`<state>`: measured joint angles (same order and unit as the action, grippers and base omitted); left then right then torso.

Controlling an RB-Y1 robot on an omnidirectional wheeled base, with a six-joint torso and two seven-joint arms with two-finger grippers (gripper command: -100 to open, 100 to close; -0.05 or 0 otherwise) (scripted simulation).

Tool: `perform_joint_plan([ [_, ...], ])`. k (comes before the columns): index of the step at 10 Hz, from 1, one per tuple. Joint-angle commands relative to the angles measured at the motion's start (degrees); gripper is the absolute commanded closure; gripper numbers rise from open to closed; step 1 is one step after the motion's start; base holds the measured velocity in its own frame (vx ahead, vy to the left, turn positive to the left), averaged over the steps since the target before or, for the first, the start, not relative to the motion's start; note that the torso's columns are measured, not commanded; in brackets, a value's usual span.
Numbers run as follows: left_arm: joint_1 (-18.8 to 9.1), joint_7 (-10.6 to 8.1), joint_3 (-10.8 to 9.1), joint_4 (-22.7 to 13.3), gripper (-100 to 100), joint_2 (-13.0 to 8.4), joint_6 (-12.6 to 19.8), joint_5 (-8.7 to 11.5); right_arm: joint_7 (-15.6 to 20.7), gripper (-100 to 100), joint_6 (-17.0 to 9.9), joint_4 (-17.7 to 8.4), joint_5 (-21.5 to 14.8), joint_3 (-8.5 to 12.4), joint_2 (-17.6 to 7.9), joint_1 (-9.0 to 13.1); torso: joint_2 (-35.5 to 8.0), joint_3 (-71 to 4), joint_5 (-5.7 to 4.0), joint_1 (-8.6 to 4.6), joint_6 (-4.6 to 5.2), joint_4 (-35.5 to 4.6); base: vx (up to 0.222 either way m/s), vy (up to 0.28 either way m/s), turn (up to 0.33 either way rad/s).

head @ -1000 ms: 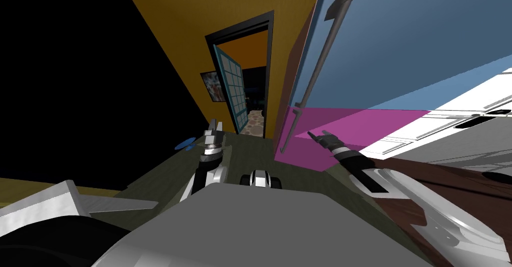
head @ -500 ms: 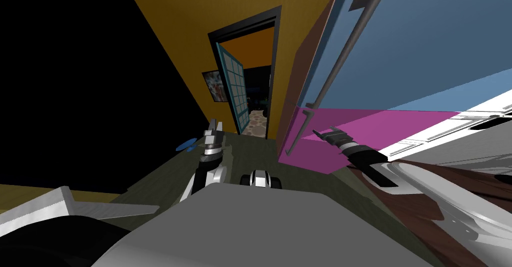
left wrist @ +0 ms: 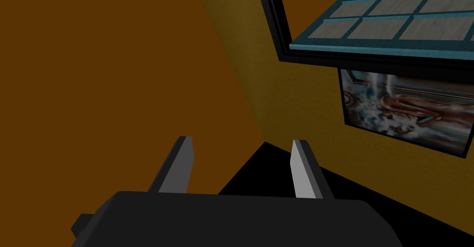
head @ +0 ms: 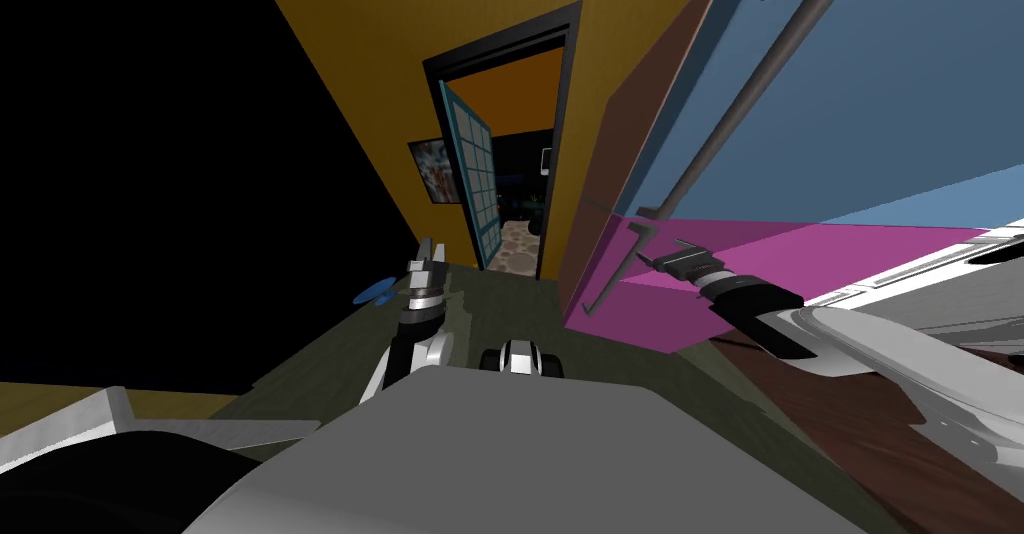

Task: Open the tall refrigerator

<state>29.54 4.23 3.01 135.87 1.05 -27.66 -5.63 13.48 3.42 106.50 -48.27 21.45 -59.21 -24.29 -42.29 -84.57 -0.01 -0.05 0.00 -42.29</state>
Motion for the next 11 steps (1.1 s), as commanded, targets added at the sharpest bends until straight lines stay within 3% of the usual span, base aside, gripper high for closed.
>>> perform_joint_plan([
  [1,0.0,0.0,0.0,0.0,0,0.0,0.0,0.0,0.4,-100,-1.02,-0.81,-1.99,0.98,-3.21,0.0,-0.06,0.04,0.0,0.03,0.0,-0.01,0.024,0.108,-0.002],
  [3,0.0,0.0,0.0,0.0,0,0.0,0.0,0.0,0.74,-100,-1.61,-1.36,-3.34,1.5,-5.3,0.13,-0.03,0.03,-0.03,-0.1,0.0,-0.01,0.033,0.079,0.0],
  [4,0.0,0.0,0.0,0.0,0,0.0,0.0,0.0,0.41,-100,-1.62,-1.0,-2.7,1.28,-4.98,-0.08,0.04,-0.02,-0.01,-0.01,0.0,0.01,0.02,0.041,-0.002],
  [5,0.0,0.0,-0.01,0.0,0,-0.01,0.0,0.0,-0.37,-100,-1.68,-1.46,-2.14,1.99,-6.7,-0.32,-0.01,0.01,-0.03,-0.09,0.01,0.0,0.101,0.033,-0.005],
  [6,0.01,0.0,-0.01,0.0,0,-0.01,0.0,0.0,0.1,-100,-1.76,-1.19,-2.46,1.63,-5.9,-0.24,0.21,-0.11,-0.02,-0.05,0.0,0.05,0.065,0.019,-0.002],
  [7,0.0,0.0,-0.01,0.0,0,-0.01,0.0,0.0,0.0,100,-1.76,-1.21,-2.42,1.69,-6.0,-0.26,0.06,-0.06,-0.02,-0.04,-0.01,0.04,0.012,-0.005,-0.028],
  [11,-0.03,0.0,-0.02,-0.01,0,-0.02,0.01,0.0,0.08,100,1.18,5.35,-2.87,1.1,-4.75,-1.08,-0.06,0.07,-0.24,-0.41,0.13,0.09,-0.13,-0.158,-0.071],
])
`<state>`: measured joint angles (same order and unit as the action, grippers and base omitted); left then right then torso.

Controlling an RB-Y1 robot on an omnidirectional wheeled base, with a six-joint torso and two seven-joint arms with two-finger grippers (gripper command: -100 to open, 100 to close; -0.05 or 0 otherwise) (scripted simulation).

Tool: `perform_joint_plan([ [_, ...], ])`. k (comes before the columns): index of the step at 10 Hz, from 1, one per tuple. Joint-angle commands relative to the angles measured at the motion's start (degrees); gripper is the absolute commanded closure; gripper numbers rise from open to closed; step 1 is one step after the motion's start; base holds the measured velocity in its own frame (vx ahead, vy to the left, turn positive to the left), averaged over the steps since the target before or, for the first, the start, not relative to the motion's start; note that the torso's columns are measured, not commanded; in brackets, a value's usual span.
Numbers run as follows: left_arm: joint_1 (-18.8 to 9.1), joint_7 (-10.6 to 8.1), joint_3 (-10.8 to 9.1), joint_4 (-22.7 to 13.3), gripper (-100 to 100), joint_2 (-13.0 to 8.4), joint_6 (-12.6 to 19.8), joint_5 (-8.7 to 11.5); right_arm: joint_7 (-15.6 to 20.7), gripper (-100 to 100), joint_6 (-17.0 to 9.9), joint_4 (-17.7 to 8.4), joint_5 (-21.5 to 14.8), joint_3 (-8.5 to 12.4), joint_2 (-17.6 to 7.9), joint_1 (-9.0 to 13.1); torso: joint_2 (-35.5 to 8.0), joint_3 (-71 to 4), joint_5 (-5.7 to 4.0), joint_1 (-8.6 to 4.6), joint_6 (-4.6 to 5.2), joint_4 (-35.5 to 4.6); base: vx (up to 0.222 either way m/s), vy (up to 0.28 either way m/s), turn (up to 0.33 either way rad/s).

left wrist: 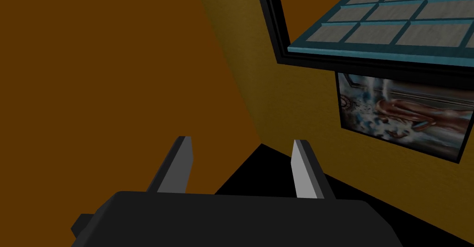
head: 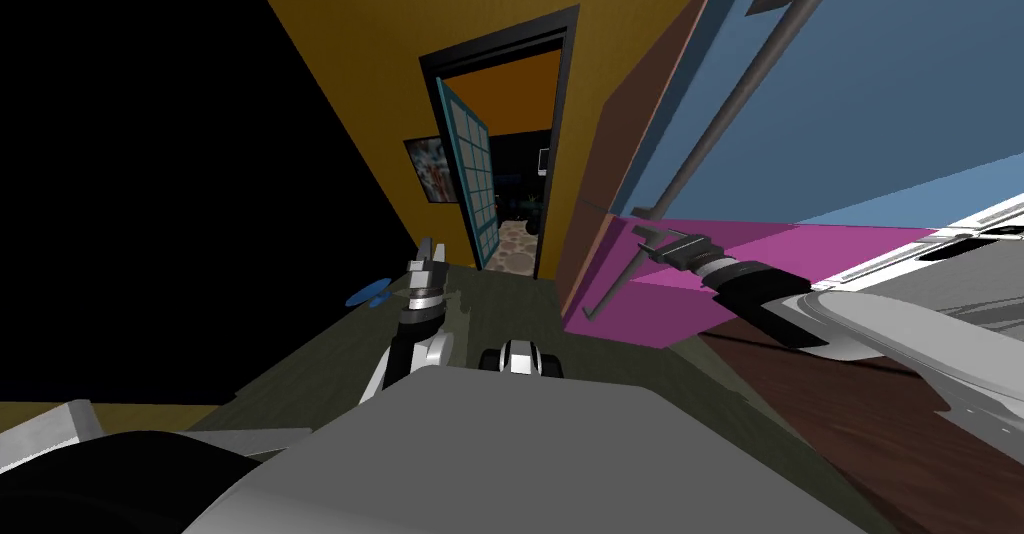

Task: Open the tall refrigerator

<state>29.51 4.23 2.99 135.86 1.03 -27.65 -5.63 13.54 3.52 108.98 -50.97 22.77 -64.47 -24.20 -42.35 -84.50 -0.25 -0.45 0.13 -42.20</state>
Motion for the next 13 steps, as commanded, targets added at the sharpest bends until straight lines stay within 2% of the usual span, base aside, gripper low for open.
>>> perform_joint_plan([
  [1,0.01,0.0,0.0,0.0,0,0.0,0.0,0.0,0.04,100,2.13,5.37,-0.31,-0.52,0.93,-1.49,0.15,-0.09,0.0,0.14,0.01,0.09,-0.175,-0.219,-0.121],
  [3,0.0,0.0,-0.01,0.0,0,-0.01,0.0,0.0,0.06,100,3.18,8.29,-0.46,-0.82,1.36,-1.81,0.26,-0.2,0.01,-0.21,0.08,0.02,-0.151,-0.207,-0.064],
  [5,0.01,0.0,0.0,0.01,0,0.0,0.0,0.0,0.09,100,4.24,10.71,-0.61,-1.12,1.79,-2.13,0.41,-0.28,0.04,-0.02,0.1,0.08,-0.107,-0.14,-0.071],
  [9,0.0,0.0,0.0,0.0,0,0.0,0.0,0.0,0.16,100,7.39,17.35,-1.05,-2.01,3.07,-3.08,0.22,-0.12,0.06,0.2,-0.11,0.07,-0.115,-0.168,-0.077],
  [10,0.01,0.0,0.0,0.0,0,0.0,0.0,0.0,0.16,100,7.39,17.96,-1.05,-2.01,3.07,-3.08,0.27,-0.13,0.08,0.31,-0.07,0.12,-0.058,-0.14,-0.051],
  [11,0.01,0.0,0.0,0.0,0,0.0,0.0,0.0,0.18,100,8.44,20.37,-1.2,-2.3,3.5,-3.4,0.4,-0.21,0.12,0.46,-0.17,0.16,-0.082,-0.154,-0.077],
  [12,0.01,0.0,0.0,0.0,0,0.0,0.0,0.0,0.6,100,8.35,18.9,-1.14,-1.65,4.15,-3.18,0.27,-0.16,0.18,0.51,-0.22,0.13,-0.049,-0.077,-0.009],
  [13,0.01,0.0,0.01,0.0,0,0.01,0.0,0.0,0.7,100,9.23,20.82,-1.2,-2.33,4.26,-3.4,0.4,-0.25,0.24,0.65,-0.17,0.1,-0.052,-0.143,0.04],
])
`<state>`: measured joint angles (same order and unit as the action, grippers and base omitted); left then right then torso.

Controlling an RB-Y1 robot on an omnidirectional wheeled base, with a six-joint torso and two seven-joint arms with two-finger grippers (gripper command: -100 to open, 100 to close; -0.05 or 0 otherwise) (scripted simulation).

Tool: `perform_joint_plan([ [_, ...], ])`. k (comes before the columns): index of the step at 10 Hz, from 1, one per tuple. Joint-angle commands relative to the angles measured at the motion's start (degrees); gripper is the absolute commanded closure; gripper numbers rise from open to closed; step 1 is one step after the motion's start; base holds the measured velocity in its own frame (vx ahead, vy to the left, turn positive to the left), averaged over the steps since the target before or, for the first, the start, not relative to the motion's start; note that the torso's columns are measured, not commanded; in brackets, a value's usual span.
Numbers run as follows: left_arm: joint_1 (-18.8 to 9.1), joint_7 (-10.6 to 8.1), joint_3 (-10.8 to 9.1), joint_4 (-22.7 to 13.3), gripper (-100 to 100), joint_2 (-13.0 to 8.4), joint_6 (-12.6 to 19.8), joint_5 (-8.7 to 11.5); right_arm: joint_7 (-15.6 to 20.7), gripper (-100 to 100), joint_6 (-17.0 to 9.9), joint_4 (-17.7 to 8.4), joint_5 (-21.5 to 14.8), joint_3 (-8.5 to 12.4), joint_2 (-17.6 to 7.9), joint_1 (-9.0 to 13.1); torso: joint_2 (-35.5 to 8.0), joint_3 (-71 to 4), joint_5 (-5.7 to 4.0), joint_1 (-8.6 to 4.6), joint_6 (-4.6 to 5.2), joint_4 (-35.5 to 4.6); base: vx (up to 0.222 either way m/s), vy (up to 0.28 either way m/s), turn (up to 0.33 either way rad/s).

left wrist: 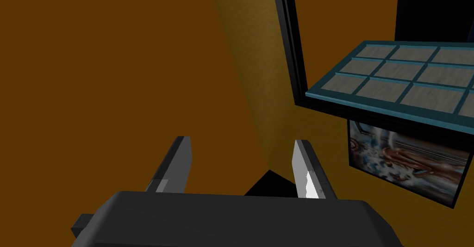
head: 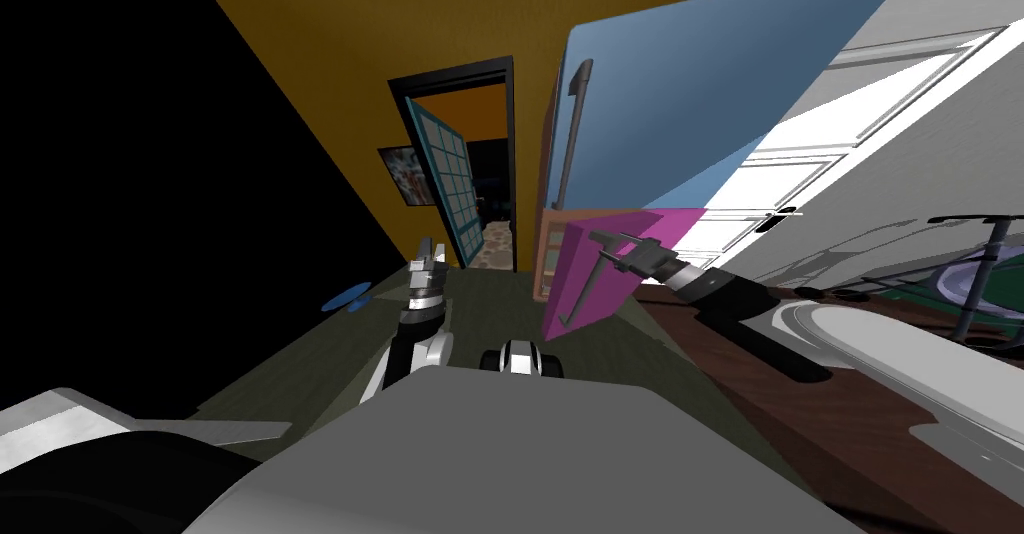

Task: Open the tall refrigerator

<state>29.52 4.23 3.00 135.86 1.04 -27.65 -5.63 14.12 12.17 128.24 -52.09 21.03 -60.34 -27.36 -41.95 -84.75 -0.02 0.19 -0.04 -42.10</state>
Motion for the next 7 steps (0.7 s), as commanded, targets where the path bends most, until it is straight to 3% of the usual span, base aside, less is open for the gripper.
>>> perform_joint_plan([
  [1,0.0,0.0,-0.01,0.0,0,-0.01,0.0,0.0,0.24,100,1.16,3.13,-0.16,-1.19,0.25,-0.49,-0.06,0.0,0.01,-0.28,-0.05,-0.04,-0.118,-0.288,0.079],
  [2,-0.01,0.0,-0.02,0.0,0,-0.02,0.0,0.0,0.24,100,1.16,3.13,-0.16,-1.19,0.25,-0.49,-0.36,0.19,-0.14,-0.73,0.07,-0.12,-0.094,-0.247,0.059],
  [4,-0.01,0.0,-0.01,0.0,0,-0.01,0.0,0.0,0.48,100,2.32,6.26,-0.32,-2.38,0.5,-0.98,-0.24,0.13,-0.18,-0.64,0.2,-0.08,-0.13,-0.231,0.038],
  [5,-0.01,0.0,-0.02,0.0,0,-0.02,0.0,0.0,0.48,100,2.32,6.26,-0.32,-2.38,0.5,-0.98,-0.23,0.16,-0.19,-0.59,0.14,-0.06,-0.096,-0.22,0.032],
  [7,-0.01,0.0,-0.01,0.0,0,-0.01,0.0,0.0,0.71,100,3.48,9.39,-0.48,-3.58,0.75,-1.47,0.04,-0.03,-0.16,-0.57,0.11,0.04,-0.125,-0.276,0.049],
])
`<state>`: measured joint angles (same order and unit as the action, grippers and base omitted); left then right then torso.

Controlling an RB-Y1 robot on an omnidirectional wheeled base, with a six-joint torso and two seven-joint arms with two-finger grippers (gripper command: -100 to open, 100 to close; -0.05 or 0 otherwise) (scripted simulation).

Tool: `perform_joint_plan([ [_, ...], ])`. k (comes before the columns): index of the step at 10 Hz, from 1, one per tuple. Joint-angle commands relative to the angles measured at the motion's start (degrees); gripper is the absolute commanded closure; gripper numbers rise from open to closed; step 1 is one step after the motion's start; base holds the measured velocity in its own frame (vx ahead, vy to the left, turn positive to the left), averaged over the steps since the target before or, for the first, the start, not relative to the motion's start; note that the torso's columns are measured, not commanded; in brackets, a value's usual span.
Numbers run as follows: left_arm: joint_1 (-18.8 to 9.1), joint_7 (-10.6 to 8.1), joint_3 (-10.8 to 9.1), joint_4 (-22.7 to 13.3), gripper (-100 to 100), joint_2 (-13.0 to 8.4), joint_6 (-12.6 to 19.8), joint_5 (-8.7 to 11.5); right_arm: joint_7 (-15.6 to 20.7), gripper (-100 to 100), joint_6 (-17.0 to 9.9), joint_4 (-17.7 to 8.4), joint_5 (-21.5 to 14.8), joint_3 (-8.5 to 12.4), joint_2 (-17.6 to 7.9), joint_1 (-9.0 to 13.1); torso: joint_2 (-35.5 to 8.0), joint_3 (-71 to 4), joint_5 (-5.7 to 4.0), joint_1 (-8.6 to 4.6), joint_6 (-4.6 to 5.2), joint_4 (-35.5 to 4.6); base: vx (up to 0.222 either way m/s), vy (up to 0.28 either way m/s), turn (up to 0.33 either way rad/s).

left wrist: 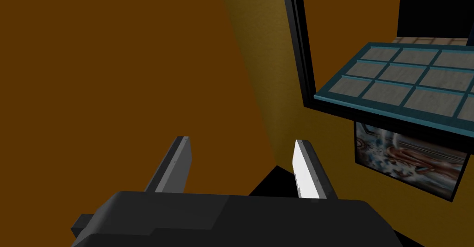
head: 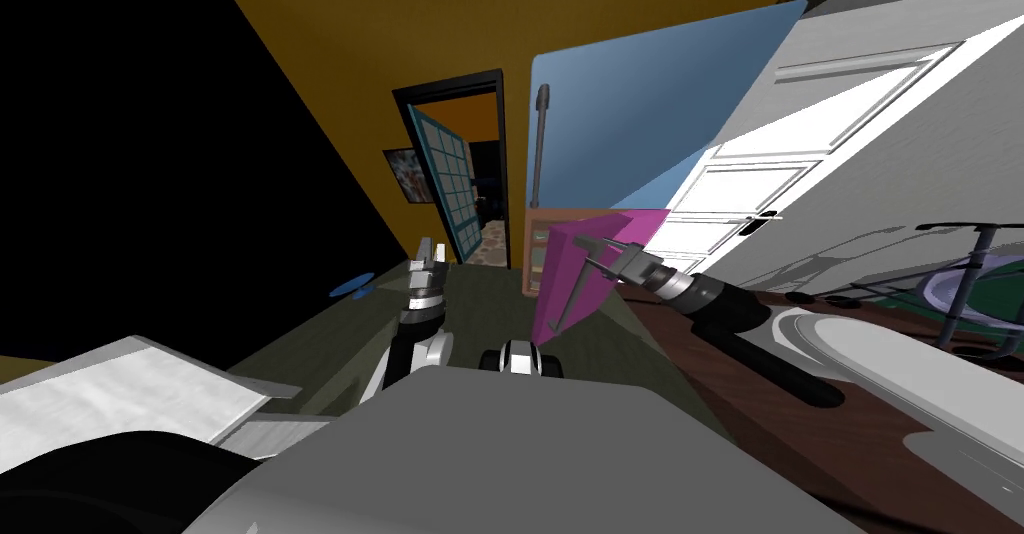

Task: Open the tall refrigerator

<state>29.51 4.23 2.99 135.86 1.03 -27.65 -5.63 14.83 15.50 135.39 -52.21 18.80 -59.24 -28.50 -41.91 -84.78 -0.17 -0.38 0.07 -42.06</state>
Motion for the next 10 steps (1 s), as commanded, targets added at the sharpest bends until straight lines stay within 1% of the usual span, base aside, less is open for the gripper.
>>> perform_joint_plan([
  [1,0.0,0.0,0.0,0.0,0,-0.01,0.0,0.0,0.13,100,0.73,3.82,-0.44,-1.94,-0.22,-0.57,-0.01,-0.01,-0.01,-0.12,-0.05,-0.02,-0.124,-0.334,0.073],
  [2,0.0,0.0,-0.01,0.0,0,-0.01,0.0,0.0,0.24,100,1.31,5.38,-0.52,-2.54,-0.09,-0.82,-0.02,0.05,-0.05,-0.06,-0.04,0.05,-0.132,-0.325,0.074],
  [3,0.0,0.0,-0.01,0.0,0,-0.01,0.0,0.0,0.24,100,1.31,5.38,-0.52,-2.54,-0.09,-0.82,-0.06,0.06,-0.04,0.0,0.01,0.03,-0.114,-0.234,0.024],
  [5,0.0,0.0,0.0,0.0,0,0.0,0.0,0.0,0.48,100,2.47,8.51,-0.68,-3.73,0.16,-1.31,0.03,0.04,0.06,0.33,-0.09,0.09,-0.129,-0.258,0.042],
  [6,0.0,0.0,0.0,0.0,0,0.0,0.0,0.0,0.63,100,2.04,7.3,-0.53,-3.16,0.5,-0.57,-0.13,0.18,0.03,0.34,-0.13,0.1,-0.07,-0.123,0.027],
  [7,0.01,0.0,0.01,0.0,0,0.01,0.0,0.0,0.89,100,2.99,8.13,-0.39,-3.84,0.55,-0.35,0.06,0.04,0.16,0.71,-0.07,0.05,-0.048,-0.14,0.077],
  [8,0.01,0.0,0.01,0.0,0,0.01,0.0,0.0,1.1,100,3.75,8.73,-0.27,-4.39,0.62,-0.23,0.05,-0.03,0.24,0.6,-0.16,-0.02,-0.095,-0.243,0.184],
  [9,0.0,0.0,0.01,0.0,0,0.0,0.0,0.0,1.1,100,3.75,8.73,-0.27,-4.39,0.62,-0.23,-0.22,0.16,0.13,0.27,-0.15,-0.06,-0.09,-0.262,0.097],
  [10,0.0,0.0,0.0,0.0,0,0.0,0.0,0.0,1.32,100,4.5,9.32,-0.14,-4.93,0.68,-0.11,-0.25,0.19,0.03,0.0,0.0,-0.09,-0.147,-0.217,0.187],
])
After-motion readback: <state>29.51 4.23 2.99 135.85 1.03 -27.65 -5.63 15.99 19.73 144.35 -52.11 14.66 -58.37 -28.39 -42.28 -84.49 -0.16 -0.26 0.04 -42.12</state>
